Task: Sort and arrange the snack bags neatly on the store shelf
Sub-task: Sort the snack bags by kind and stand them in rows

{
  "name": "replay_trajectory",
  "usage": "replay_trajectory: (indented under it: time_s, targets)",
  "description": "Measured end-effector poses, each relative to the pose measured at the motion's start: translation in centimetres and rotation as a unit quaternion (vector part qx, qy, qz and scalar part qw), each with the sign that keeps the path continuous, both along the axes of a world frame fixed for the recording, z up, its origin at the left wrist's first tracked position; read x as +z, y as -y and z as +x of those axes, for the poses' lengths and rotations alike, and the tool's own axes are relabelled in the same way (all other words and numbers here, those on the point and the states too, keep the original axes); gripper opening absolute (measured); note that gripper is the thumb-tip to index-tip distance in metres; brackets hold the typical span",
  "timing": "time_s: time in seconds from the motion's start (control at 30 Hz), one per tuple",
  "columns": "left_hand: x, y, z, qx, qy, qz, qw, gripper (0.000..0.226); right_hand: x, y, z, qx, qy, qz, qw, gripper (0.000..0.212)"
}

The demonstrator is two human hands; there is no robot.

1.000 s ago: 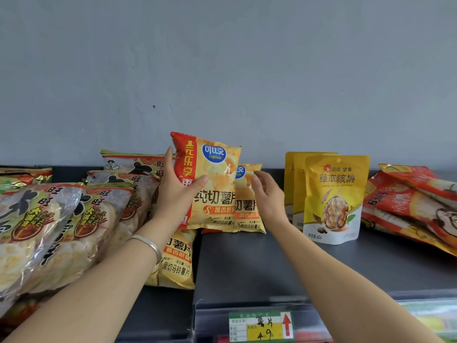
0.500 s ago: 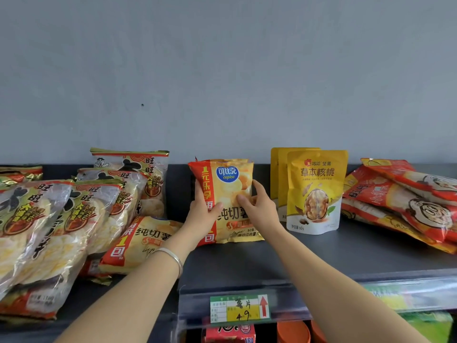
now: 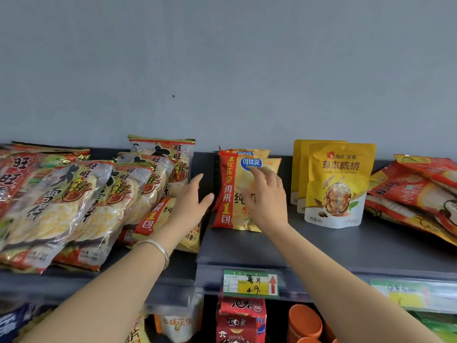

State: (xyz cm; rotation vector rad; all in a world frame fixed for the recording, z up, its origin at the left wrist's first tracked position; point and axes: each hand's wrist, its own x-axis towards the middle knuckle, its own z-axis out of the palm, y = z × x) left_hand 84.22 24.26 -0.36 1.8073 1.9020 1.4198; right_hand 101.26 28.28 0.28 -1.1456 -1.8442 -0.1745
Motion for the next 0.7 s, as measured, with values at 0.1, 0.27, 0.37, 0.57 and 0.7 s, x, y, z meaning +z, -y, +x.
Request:
replay_trajectory:
  time_s: [0.1,0.27,0.37,0.57,0.7]
  targets:
    - [-0.9,1.3,-2.8,0.035,-0.055,-0.023,0.998,0.056,-0.1,1.0,-1.1,0.003,0.037,0.011,0.999,0.047]
    - [-1.3,2.5,-5.5,0.110,-0.095,-0.056,0.988,0.057,-0.4,3.1,-4.0,0.112,0.085,0.006,0.990,0.042]
    - [-1.3,2.4,-6.9,0.139,-0.104,-0.106,0.979,0.061,-0.7,3.6,-6.4,0.148,0.163,-0.071,0.973,0.048]
    - [-1.6,2.1,-8.7,0.102,-0.007,-0.191,0.976,0.045,-1.9,3.9,-10.6,0.109,0.320,-0.248,0.908,0.067]
    - [-1.3,1.7,-9.8,0.088,0.077,-0.250,0.961,0.068,-2.6,4.3,-11.5,0.085,0.334,-0.277,0.897,0.073]
